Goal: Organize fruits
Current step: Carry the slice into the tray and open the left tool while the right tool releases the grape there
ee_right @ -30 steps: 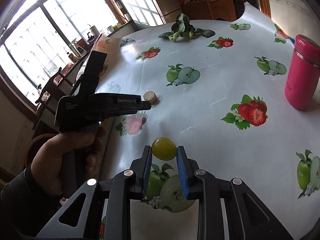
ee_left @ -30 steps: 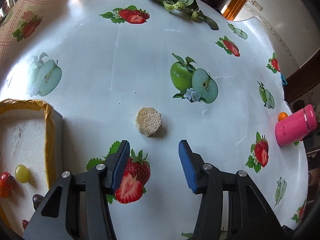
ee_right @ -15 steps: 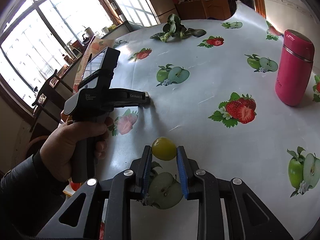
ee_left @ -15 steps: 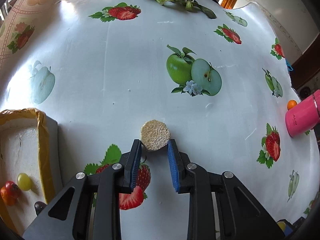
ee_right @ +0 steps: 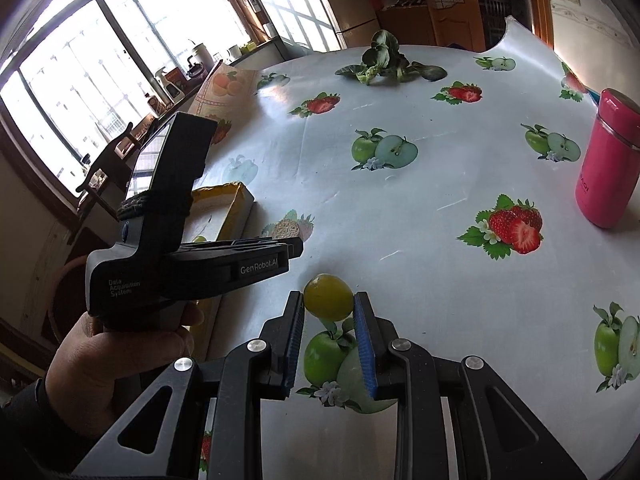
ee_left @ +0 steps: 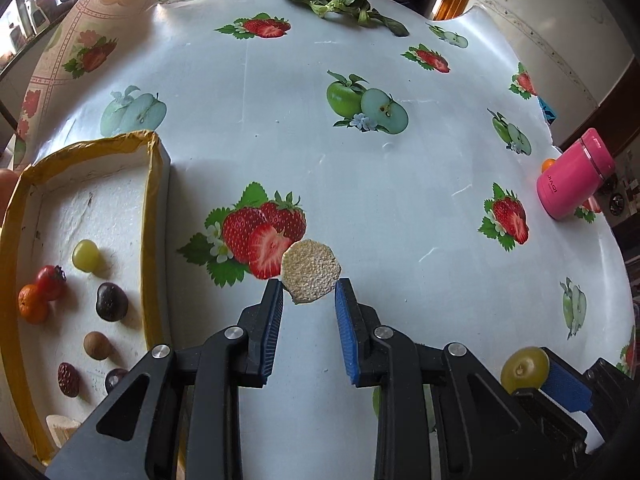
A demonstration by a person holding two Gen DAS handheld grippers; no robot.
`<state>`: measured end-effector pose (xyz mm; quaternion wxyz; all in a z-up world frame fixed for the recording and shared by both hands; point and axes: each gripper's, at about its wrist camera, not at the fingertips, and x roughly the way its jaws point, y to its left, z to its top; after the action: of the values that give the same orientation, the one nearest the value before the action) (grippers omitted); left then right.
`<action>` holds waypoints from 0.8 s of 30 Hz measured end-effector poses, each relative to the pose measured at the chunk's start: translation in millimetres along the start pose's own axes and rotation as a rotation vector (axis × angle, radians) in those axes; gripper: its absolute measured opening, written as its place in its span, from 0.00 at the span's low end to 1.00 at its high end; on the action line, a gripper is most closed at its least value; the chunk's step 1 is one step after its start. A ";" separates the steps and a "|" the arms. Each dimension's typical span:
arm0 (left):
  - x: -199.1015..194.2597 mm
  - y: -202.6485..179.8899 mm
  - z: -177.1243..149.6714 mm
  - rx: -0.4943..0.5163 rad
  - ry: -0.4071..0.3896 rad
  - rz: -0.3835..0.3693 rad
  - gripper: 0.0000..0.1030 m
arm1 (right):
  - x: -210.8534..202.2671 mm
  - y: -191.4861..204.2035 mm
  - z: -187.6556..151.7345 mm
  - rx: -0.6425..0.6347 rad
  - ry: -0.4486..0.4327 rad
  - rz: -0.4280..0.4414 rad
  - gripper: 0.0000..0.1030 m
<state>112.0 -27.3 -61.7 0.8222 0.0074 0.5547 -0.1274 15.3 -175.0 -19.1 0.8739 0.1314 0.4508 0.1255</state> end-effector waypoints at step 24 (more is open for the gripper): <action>-63.3 75.3 -57.4 -0.109 -0.057 0.058 0.23 | 9.6 80.9 -12.2 -0.151 0.032 0.077 0.24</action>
<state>53.8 67.0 -35.6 0.8403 -0.0248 0.5366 -0.0733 2.5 -94.8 -5.5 0.8684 0.0805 0.4487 0.1949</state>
